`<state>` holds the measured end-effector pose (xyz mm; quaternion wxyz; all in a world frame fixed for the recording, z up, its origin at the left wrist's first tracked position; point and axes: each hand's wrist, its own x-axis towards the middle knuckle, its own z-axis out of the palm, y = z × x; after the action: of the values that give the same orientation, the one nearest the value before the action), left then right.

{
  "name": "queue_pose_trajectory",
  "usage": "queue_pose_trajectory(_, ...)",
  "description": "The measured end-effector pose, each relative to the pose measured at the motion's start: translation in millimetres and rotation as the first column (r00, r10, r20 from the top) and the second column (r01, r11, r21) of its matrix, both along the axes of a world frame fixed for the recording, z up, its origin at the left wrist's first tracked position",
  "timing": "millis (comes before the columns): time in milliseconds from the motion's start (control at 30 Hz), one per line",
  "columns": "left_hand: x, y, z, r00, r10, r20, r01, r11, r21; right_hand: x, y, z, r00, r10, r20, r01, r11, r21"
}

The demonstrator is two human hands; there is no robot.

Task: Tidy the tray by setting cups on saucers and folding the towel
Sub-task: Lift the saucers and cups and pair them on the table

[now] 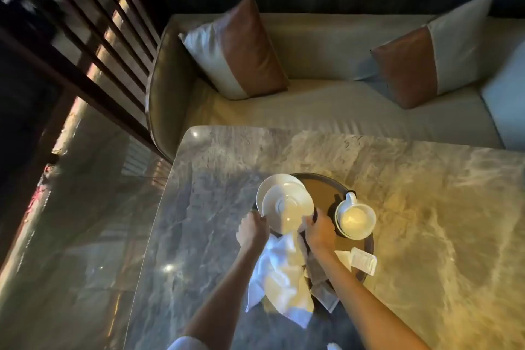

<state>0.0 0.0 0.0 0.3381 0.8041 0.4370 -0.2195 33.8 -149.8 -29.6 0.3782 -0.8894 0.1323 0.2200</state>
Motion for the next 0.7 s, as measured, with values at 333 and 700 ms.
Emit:
queue_pose_trajectory(333,-5,4,-34,0.987,0.160,-0.031,-0.163,0.974,-0.159,4,-3,-29,0.971,-0.205,-0.119,0.223,0.961,0.162)
queue_pose_trajectory(700,-8,8,-35,0.980,0.178,0.085,-0.158,0.968,-0.196,7,-6,-23,0.929,-0.286,-0.234,0.341,0.907,0.248)
